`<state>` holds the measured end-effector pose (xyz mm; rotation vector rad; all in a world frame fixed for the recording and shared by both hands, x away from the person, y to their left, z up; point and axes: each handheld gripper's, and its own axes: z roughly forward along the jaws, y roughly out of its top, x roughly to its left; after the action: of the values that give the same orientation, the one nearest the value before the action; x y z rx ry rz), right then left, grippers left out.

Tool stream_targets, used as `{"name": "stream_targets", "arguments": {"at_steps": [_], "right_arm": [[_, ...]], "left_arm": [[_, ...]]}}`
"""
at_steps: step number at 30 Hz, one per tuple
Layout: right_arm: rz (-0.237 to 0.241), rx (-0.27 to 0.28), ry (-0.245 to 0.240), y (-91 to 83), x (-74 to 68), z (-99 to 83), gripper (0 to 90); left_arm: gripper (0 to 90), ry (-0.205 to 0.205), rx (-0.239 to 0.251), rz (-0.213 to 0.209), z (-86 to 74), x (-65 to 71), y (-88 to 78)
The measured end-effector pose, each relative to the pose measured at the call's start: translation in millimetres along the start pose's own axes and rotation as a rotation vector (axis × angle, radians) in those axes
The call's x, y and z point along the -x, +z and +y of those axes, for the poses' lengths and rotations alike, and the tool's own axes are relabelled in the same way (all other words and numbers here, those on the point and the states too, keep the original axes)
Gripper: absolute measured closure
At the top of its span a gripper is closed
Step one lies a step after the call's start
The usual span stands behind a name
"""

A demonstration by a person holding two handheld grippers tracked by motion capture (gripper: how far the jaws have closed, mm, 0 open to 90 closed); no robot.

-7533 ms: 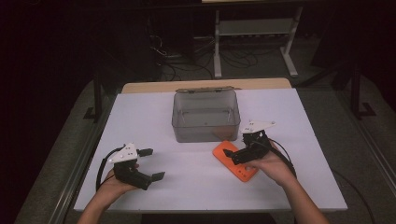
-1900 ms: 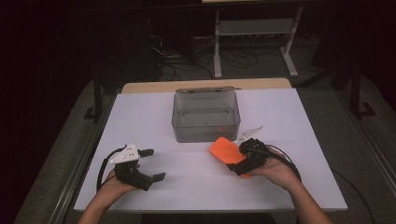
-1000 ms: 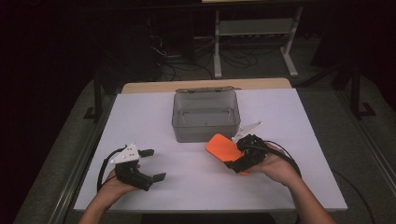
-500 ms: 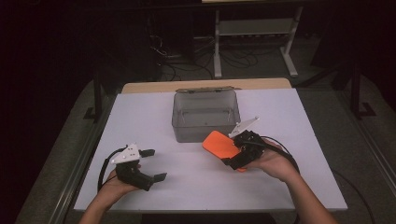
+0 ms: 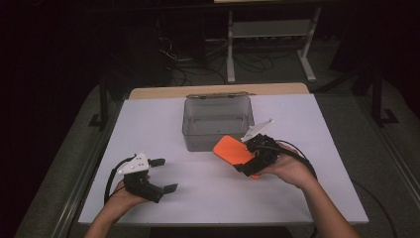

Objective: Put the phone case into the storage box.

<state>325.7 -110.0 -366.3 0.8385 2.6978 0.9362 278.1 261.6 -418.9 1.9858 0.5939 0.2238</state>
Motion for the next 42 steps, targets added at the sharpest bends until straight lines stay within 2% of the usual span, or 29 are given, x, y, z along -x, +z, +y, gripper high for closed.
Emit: {"name": "stream_targets", "arguments": {"at_steps": [22,29,37,42], "right_arm": [[0.009,-0.009,-0.011,4.9,-1.0,1.8,14.6],[0.012,-0.010,-0.014,5.2,-1.4,1.8,14.7],[0.013,-0.008,-0.010,4.7,-0.8,2.4,14.7],[0.014,-0.011,-0.011,4.8,-0.4,2.2,14.7]], "left_arm": [[0.0,0.015,0.036,-0.028,7.2,7.8,15.8],[0.0,0.026,0.041,-0.029,10.5,8.8,19.7],[0.0,0.010,0.063,-0.032,16.5,8.2,23.4],[0.0,0.022,0.067,-0.028,21.4,9.4,25.9]]}}
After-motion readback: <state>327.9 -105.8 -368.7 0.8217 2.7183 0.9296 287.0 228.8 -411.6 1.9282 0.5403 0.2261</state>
